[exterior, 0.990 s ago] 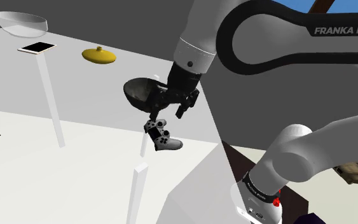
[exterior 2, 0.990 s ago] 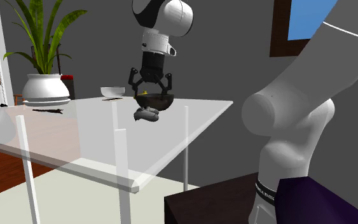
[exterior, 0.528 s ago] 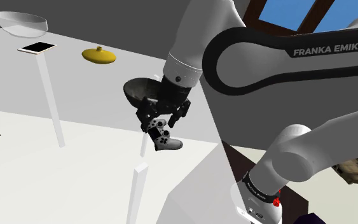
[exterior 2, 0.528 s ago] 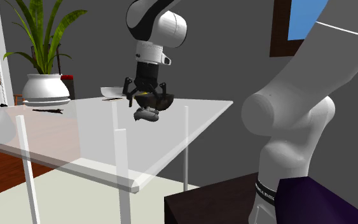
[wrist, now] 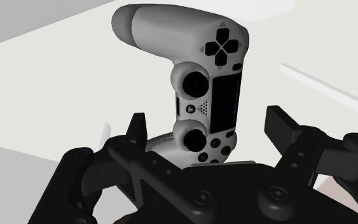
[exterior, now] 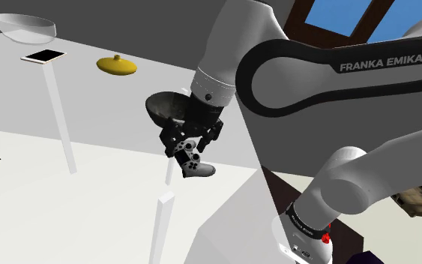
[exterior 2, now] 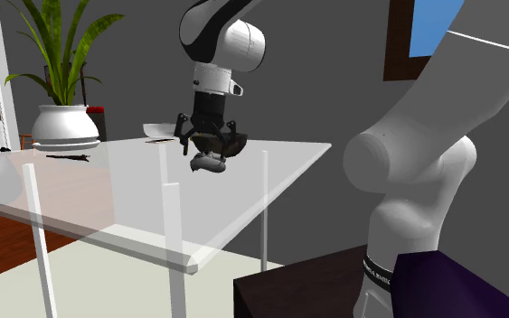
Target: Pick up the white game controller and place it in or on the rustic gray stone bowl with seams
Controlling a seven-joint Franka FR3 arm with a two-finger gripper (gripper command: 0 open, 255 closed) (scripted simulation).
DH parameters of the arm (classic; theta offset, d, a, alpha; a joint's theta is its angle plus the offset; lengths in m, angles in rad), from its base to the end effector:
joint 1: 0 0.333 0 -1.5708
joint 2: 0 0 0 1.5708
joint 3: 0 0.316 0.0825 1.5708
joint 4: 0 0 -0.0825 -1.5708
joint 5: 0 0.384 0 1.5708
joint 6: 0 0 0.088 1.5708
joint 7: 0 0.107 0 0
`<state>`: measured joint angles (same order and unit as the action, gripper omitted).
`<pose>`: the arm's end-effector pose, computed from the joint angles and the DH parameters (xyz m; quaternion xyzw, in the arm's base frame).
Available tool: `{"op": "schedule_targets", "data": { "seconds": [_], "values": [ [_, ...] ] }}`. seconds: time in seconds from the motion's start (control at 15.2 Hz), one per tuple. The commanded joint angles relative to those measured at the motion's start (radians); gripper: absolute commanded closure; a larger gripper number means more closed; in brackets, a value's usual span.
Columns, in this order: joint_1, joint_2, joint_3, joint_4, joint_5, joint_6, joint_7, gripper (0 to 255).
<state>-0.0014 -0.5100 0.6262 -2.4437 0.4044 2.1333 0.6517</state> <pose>0.3324 0.2750 0.4595 -0.9882 0.1326 -0.0388 0.0665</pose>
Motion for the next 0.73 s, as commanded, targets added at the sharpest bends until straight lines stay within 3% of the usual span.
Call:
{"op": "schedule_targets", "data": {
  "seconds": [0.0, 0.66],
  "values": [
    [0.0, 0.0, 0.0, 0.0, 0.0, 0.0, 0.0, 255],
    [0.0, -0.005, -0.004, 0.01, -0.002, -0.014, 0.001, 255]
  ]
}}
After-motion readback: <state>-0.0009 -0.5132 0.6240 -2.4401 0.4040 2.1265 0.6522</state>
